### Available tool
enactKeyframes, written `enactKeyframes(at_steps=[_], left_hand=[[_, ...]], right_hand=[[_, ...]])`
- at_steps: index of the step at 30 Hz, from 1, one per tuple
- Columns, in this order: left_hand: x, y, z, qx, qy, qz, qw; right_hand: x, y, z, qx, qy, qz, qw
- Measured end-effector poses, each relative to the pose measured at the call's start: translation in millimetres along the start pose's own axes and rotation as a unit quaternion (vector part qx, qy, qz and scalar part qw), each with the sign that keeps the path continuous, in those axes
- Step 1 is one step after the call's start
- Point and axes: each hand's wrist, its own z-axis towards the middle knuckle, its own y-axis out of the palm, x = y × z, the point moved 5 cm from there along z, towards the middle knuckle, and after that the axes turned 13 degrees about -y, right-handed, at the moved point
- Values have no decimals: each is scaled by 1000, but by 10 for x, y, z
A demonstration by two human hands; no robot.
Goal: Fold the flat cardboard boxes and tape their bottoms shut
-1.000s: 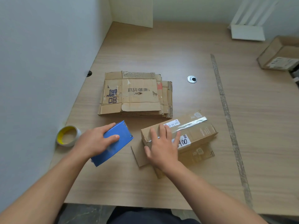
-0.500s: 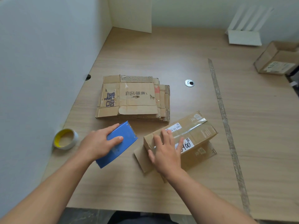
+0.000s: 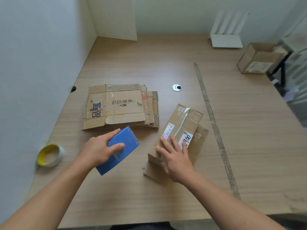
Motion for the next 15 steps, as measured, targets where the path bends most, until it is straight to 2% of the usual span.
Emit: enactKeyframes(at_steps=[6,15], left_hand=[[170,28,-11,-2,18,-19,1000],[327,59,-57,18,29,6,999]], right_hand=[[172,70,-233,2,-107,24,994],[272,-10,-293,-11,-140,12,990]])
